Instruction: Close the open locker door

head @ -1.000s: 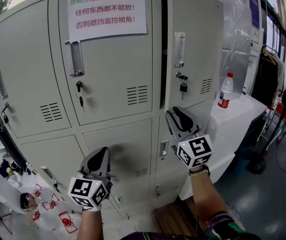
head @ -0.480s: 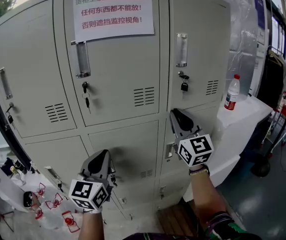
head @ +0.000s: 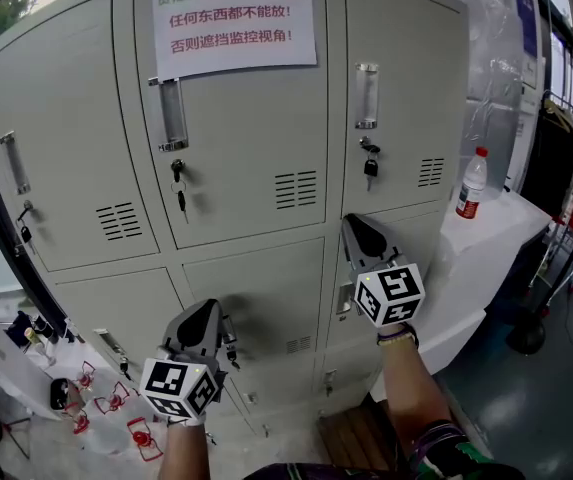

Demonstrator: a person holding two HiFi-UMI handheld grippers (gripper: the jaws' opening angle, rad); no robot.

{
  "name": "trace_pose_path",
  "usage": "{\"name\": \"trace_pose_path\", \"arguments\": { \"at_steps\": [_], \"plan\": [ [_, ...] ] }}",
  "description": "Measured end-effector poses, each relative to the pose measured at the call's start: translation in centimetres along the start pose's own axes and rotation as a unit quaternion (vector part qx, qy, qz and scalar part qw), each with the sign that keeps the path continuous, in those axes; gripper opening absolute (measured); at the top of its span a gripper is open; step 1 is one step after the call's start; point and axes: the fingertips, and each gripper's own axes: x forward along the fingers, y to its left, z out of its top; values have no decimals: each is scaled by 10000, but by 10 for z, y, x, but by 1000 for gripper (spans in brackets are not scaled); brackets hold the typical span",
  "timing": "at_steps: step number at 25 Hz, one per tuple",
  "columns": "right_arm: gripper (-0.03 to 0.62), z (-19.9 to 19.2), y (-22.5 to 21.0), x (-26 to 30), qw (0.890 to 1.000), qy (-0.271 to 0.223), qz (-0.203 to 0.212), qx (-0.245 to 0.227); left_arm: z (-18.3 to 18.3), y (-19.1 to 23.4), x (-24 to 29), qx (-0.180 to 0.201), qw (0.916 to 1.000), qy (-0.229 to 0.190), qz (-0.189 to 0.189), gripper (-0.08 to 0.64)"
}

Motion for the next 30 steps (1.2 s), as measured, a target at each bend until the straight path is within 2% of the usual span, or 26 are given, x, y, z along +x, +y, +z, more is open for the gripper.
{"name": "trace_pose_path", "arguments": {
  "at_steps": [12, 18, 23, 30],
  "plan": [
    [-9, -2, -2, 1, 9999, -46, -75, 59, -7, 5, -12, -37, 9999, 89, 67, 21],
    [-8, -4, 3, -5, 9998, 35, -209, 56, -12, 27, -36, -146, 9996, 73, 239, 21],
    [-8, -9, 33, -14, 9994, 104, -273, 170, -18, 57, -71, -239, 9987, 86, 439, 21],
    [-8, -20, 105, -39, 9979, 374, -385, 373, -33, 108, -131, -387, 9978, 161, 521, 21]
  ]
}}
